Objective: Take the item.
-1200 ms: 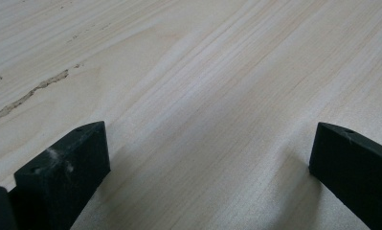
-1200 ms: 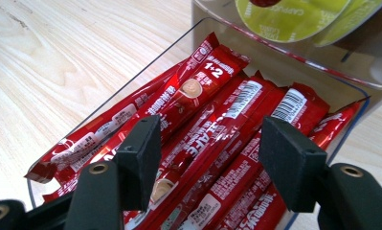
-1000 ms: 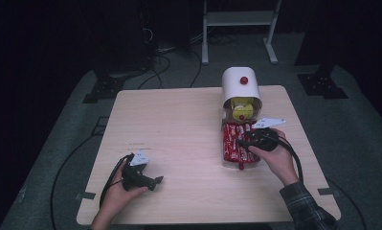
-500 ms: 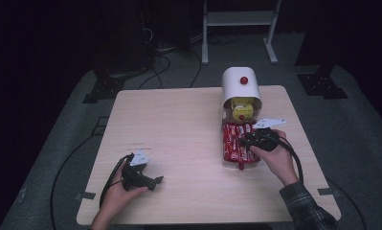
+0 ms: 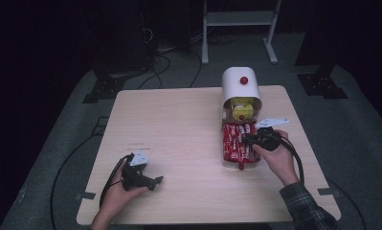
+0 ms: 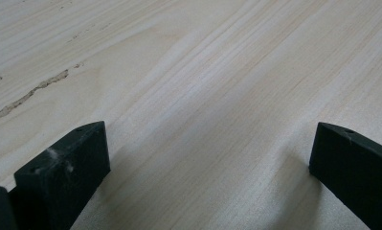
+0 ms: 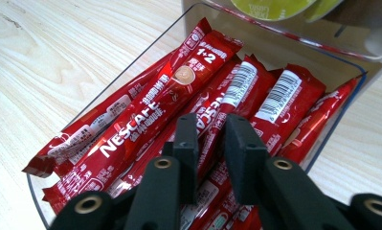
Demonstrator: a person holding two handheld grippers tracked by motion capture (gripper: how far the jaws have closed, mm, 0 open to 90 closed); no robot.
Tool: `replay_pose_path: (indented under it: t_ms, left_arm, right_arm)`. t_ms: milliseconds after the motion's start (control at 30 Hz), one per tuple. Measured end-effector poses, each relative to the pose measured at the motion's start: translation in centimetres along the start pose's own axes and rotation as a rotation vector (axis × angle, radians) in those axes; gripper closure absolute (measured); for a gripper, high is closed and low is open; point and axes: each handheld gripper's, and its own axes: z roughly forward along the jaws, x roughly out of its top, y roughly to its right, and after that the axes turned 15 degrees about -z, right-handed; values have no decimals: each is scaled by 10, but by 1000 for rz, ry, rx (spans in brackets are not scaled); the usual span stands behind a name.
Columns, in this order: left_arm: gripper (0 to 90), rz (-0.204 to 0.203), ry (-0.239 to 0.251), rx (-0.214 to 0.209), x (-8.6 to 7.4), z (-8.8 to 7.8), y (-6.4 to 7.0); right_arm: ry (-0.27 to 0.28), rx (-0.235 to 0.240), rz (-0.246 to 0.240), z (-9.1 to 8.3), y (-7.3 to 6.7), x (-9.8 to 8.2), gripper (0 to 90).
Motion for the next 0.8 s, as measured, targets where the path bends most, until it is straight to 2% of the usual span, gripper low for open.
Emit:
replay_pose_path:
  t_ms: [500, 800]
  left_arm:
    - [0, 0, 0, 0, 0, 0, 0]
    - [0, -1, 1, 0, 0, 0, 0]
  right_arm:
    - [-2, 9, 29, -3, 0, -1, 862]
    - [12, 9, 35, -7, 0, 0, 877]
